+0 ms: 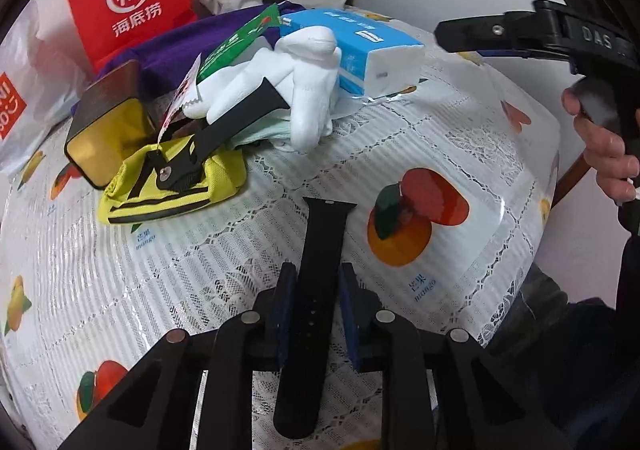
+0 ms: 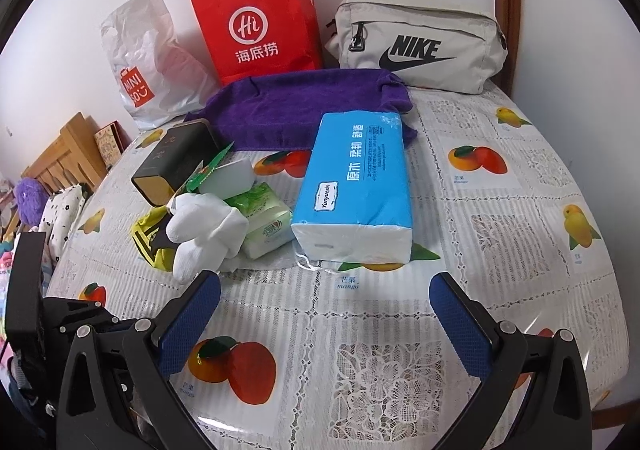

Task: Organize soft objects
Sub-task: 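Lift the strap with the left gripper while the right gripper grasps the green snack packet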

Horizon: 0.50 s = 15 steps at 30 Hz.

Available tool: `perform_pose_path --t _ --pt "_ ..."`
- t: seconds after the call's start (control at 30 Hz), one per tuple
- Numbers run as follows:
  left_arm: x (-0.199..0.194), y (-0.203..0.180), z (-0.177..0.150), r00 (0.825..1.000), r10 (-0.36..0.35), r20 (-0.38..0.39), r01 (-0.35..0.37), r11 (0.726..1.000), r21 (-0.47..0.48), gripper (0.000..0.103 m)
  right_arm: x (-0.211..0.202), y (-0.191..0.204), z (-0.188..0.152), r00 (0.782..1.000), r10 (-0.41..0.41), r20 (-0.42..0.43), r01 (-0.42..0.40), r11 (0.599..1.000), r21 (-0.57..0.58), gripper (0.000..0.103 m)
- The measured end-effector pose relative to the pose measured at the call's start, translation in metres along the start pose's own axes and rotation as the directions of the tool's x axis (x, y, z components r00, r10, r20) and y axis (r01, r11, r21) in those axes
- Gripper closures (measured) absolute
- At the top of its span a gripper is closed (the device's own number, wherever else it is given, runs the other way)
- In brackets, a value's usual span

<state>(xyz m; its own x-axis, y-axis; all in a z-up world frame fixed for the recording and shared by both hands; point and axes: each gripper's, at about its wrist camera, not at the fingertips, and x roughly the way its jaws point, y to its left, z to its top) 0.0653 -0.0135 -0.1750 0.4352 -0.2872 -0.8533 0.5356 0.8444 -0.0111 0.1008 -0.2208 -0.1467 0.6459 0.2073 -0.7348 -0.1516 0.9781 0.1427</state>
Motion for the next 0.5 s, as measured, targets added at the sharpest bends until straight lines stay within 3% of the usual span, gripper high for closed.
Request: perform_pose_path --t 0.2,0.5 --pt "0.003 0.001 0.001 1.0 -0.002 0.009 0.002 1.0 -0.022 0.078 0.003 -0.002 0.001 1.0 0.003 -0.007 -0.003 1.0 0.006 0.0" --pt "-0.004 0.01 0.003 1.0 0.021 0.017 -0.02 0.996 -0.088 0.083 0.008 -0.001 0.01 1.0 0.004 -0.027 -0.003 1.0 0.008 0.0"
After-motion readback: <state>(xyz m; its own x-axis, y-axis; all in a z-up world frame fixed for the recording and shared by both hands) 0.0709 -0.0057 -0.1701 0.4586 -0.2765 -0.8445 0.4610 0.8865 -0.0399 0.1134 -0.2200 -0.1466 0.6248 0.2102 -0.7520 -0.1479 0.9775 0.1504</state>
